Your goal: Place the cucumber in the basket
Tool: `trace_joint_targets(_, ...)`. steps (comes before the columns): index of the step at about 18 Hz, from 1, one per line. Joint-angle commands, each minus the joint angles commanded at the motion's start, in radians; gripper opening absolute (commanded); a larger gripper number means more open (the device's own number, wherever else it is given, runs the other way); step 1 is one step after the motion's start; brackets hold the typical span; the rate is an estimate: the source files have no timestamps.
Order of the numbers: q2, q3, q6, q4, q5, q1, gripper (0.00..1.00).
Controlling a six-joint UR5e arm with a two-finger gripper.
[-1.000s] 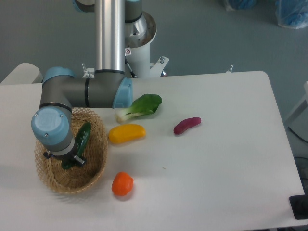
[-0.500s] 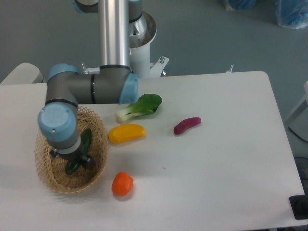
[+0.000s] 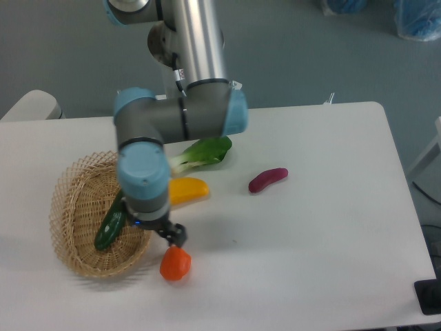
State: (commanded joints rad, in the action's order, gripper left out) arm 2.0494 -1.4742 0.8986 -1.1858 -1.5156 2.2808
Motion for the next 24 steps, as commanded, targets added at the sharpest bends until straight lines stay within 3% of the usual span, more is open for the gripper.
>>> trace_joint_targets(7,0.046,0.049,0.317,0.002,-0.025,0.156,1.00)
trace_joint_targets(12,0.123,0.138,0.433,0.002,-0.031,0.210,1.00)
trace_joint_targets(15,0.141,0.144,0.531,0.006,-0.031,0.246,1.00)
trace_joint_targets(24,0.146,0.140,0.562,0.011,-0.046,0.253,1.00)
